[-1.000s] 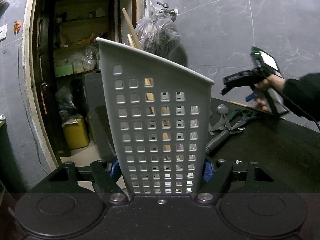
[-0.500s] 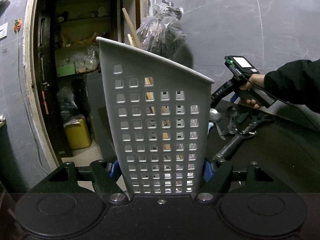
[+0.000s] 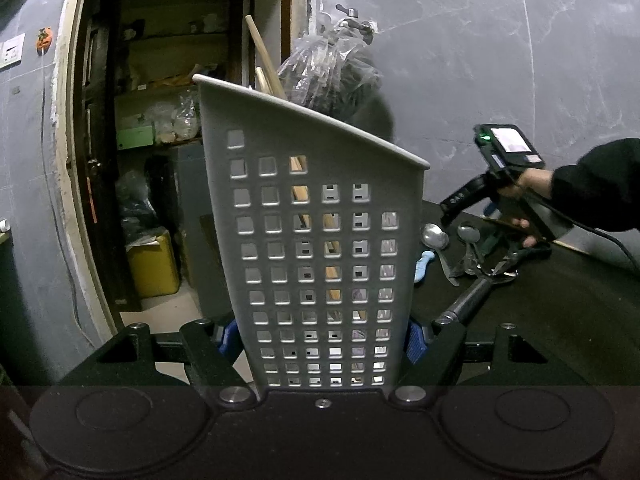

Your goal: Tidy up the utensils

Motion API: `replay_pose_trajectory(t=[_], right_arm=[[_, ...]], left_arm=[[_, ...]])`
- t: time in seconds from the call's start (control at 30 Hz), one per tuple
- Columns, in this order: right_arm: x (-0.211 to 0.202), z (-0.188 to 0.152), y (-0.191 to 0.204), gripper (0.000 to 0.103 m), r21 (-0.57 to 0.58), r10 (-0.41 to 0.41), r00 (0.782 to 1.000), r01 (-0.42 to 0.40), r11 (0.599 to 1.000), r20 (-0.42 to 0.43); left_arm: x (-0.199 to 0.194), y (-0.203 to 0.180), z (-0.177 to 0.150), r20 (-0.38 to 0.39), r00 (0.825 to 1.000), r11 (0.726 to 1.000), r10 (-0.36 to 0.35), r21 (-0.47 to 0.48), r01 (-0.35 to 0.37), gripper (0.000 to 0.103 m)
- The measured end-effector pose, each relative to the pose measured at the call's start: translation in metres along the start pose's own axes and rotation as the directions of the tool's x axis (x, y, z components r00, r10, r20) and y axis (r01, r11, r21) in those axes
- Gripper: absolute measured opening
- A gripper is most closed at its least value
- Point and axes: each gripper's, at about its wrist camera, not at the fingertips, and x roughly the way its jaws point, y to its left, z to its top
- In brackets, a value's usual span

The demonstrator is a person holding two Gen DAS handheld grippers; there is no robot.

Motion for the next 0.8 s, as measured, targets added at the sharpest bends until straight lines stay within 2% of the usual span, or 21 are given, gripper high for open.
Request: replay_pose_trajectory(t=[0.17,0.23,0.33,0.37,0.43,0.5,0.57,0.63,0.73,0.77,0.8], right_arm=[[-0.009,-0.014,-0.016,0.102,0.11,0.072,0.995,-0.064,0.992,-0.065],[-0.008,-0.013,-0.016,0.102,0.106,0.074,0.995,-0.066,0.992,-0.071],[-0.007,-0.004,-0.01,0.103,0.102,0.035,0.996,-0.027,0.994,-0.08],[-0.01,-0.001,-0.004,0.103,0.066,0.018,0.997,-0.013,0.998,-0.078],[-0.013,0.011,0.016,0.102,-0.084,-0.06,0.996,0.055,0.995,-0.062],[-0.017,0.024,0.041,0.102,-0.298,-0.123,0.992,0.113,0.948,-0.014],[-0.017,0.032,0.066,0.102,-0.5,-0.215,0.976,0.203,0.842,0.036],[-0.018,0.034,0.086,0.102,-0.669,-0.263,0.958,0.271,0.692,0.115],[0.0,0.029,0.102,0.102,-0.854,-0.372,0.904,0.355,0.379,0.21],[0.005,0.025,0.101,0.102,-0.889,-0.39,0.894,0.349,0.297,0.22],[0.011,0.023,0.099,0.102,-0.915,-0.405,0.889,0.328,0.236,0.214]], left_arm=[[0.001,-0.002,0.001,0.0,1.0,1.0,0.002,0.0,-0.002,0.076],[0.001,-0.002,0.001,0.002,1.0,1.0,0.003,0.001,-0.003,0.076],[0.002,-0.001,0.001,0.004,1.0,1.0,0.002,0.001,-0.002,0.075],[0.003,0.0,0.001,0.003,1.0,1.0,0.002,0.001,-0.002,0.075],[0.004,0.0,0.001,0.003,1.0,1.0,0.004,0.003,-0.004,0.075],[0.006,0.001,0.002,0.002,1.0,1.0,0.005,0.002,-0.005,0.075],[0.007,0.002,0.001,0.002,1.0,1.0,0.005,0.0,-0.005,0.075],[0.007,0.004,0.001,0.002,1.0,1.0,0.006,-0.005,-0.006,0.075],[0.007,0.006,0.0,0.002,1.0,1.0,0.005,-0.011,-0.005,0.075],[0.008,0.006,0.001,0.002,1.0,1.0,0.005,-0.014,-0.005,0.075],[0.009,0.007,0.001,0.002,1.0,1.0,0.006,-0.016,-0.006,0.075]])
